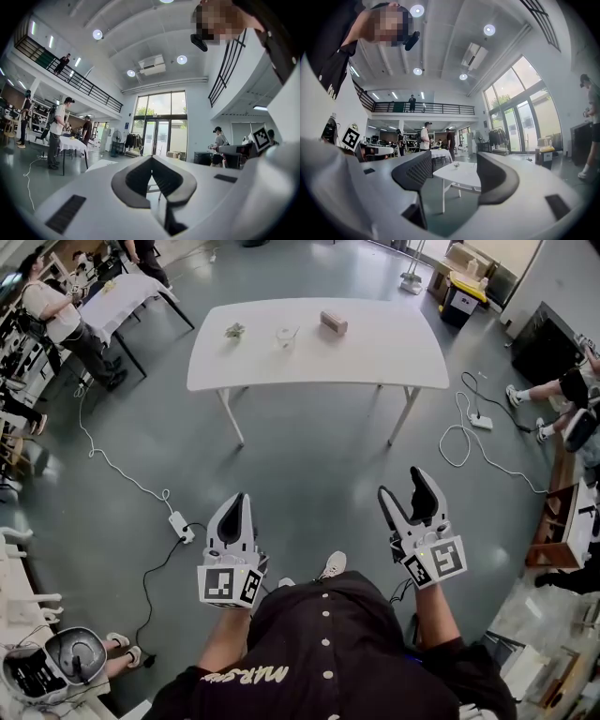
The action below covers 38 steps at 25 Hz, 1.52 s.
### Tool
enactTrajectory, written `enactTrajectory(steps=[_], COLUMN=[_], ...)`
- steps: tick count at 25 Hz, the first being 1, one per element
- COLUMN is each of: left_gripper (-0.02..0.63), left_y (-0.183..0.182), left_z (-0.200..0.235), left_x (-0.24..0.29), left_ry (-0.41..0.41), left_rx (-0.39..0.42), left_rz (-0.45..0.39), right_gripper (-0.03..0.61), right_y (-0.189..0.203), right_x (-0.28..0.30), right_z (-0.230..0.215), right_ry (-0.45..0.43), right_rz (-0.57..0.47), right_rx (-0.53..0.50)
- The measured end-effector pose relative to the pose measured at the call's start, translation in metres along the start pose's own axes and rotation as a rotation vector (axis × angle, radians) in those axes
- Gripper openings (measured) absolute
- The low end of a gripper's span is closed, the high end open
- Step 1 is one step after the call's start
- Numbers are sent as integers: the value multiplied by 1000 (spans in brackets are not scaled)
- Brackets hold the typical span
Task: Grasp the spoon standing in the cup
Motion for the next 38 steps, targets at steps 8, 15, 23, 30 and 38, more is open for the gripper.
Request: enactTrajectory(steps=[8, 15, 23, 30, 38], left_gripper=[9, 9, 9, 9, 9], left_y=[-2, 8, 9, -3, -18], left_z=[-21, -36, -25, -5, 22], left_x=[15, 15, 28, 59, 99], left_ry=[-43, -86, -124, -114, -107], left_rx=[-8, -34, -48, -43, -40], left_rz=[-6, 8, 18, 2, -9], right_gripper=[306, 313, 324, 327, 327], right_y=[-1, 4, 5, -5, -19], right_x=[10, 17, 42, 78, 126], right_z=[-29, -46, -56, -65, -74], right_ry=[-44, -73, -91, -83, -72], right_rz=[5, 19, 36, 30, 22], right_rx=[-9, -14, -16, -31, -40])
Point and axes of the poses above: the fingertips, and each gripper's own axes: x forward along the fingers, z to its left, y out of its underside, the point moved 9 cm from there along -x, backward along the fingers, and after that the axes turned 12 degrees about z, right-handed, at the moved point
